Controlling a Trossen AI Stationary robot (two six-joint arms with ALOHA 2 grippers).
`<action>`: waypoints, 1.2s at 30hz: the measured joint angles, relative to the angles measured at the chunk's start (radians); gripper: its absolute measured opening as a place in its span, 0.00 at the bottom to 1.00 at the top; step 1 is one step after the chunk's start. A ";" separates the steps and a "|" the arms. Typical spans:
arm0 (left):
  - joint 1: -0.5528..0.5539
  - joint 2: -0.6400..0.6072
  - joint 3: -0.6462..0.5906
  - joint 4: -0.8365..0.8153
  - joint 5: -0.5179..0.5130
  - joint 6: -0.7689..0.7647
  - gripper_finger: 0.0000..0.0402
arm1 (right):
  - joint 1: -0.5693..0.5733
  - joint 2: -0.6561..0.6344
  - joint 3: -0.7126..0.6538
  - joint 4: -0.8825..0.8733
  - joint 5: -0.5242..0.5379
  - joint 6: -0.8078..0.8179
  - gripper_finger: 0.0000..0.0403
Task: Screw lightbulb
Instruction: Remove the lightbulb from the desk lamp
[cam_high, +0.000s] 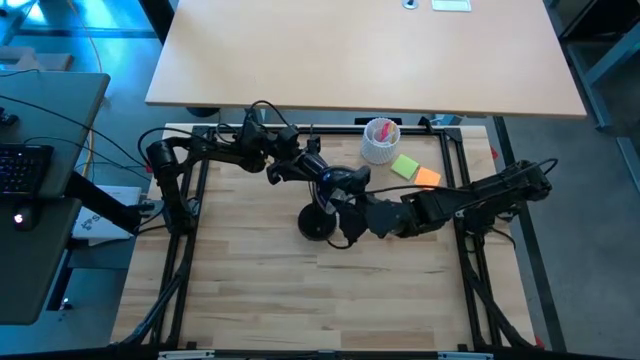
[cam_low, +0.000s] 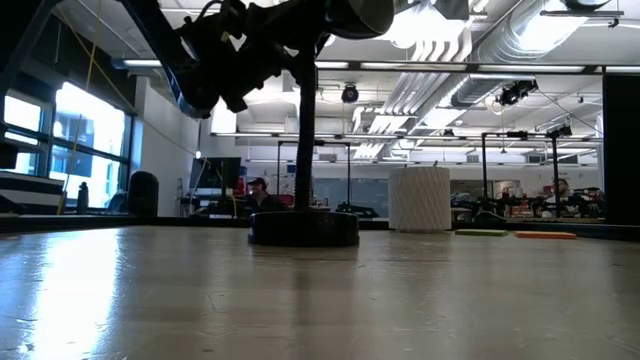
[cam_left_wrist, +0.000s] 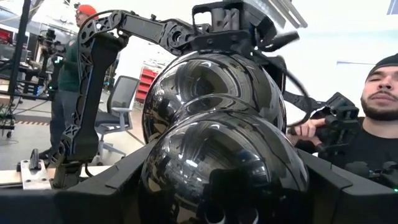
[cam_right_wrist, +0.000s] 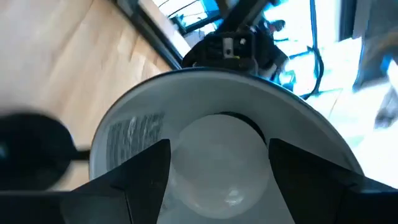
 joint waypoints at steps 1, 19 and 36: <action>0.000 0.000 0.000 0.000 0.000 0.000 0.67 | 0.000 0.000 0.000 -0.001 -0.001 -0.070 0.67; 0.001 0.000 0.000 0.000 0.001 -0.007 0.67 | 0.057 0.000 0.000 -0.013 0.063 -0.623 0.67; 0.001 0.000 0.000 0.000 0.002 -0.013 0.67 | 0.135 0.000 0.000 -0.128 0.181 0.901 0.67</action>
